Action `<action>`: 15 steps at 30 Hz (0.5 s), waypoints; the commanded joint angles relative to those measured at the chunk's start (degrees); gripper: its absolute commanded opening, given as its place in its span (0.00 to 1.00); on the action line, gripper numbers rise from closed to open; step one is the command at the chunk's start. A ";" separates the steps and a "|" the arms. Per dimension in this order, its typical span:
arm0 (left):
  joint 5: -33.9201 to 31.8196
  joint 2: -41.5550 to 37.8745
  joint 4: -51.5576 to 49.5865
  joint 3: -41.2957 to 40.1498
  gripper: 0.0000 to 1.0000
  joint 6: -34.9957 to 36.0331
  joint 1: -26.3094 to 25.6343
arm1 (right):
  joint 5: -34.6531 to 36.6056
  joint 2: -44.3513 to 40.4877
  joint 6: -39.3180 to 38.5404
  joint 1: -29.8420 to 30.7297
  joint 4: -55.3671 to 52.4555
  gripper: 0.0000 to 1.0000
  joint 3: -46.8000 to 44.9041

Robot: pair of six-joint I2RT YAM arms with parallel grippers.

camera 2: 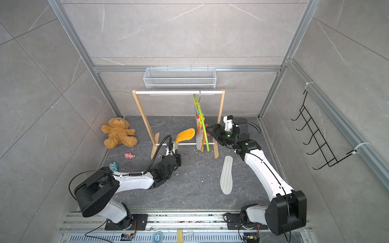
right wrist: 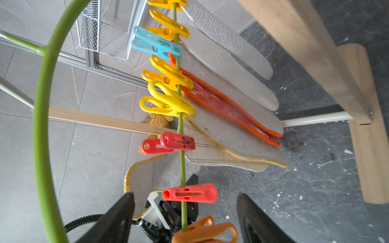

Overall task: Take the shoe insoles off the hanger
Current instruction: Open the clamp at the hanger.

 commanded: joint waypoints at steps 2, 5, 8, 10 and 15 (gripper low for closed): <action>0.30 -5.49 -2.29 0.01 0.00 2.59 0.43 | 2.91 -2.45 -4.39 -0.85 -5.68 0.86 3.22; 1.92 -8.85 -4.76 0.16 0.00 4.04 0.52 | 5.84 -3.94 -6.98 -1.28 -9.14 0.92 4.38; 4.22 -12.31 -8.02 0.73 0.00 5.76 0.47 | 9.10 -5.39 -9.74 -1.50 -12.65 0.96 5.55; 5.92 -14.58 -10.41 1.21 0.00 6.80 0.48 | 10.60 -6.24 -11.55 -1.72 -14.80 0.96 6.13; 9.46 -20.52 -14.72 1.25 0.00 10.73 0.51 | 13.73 -9.27 -15.58 -2.12 -19.92 0.97 6.88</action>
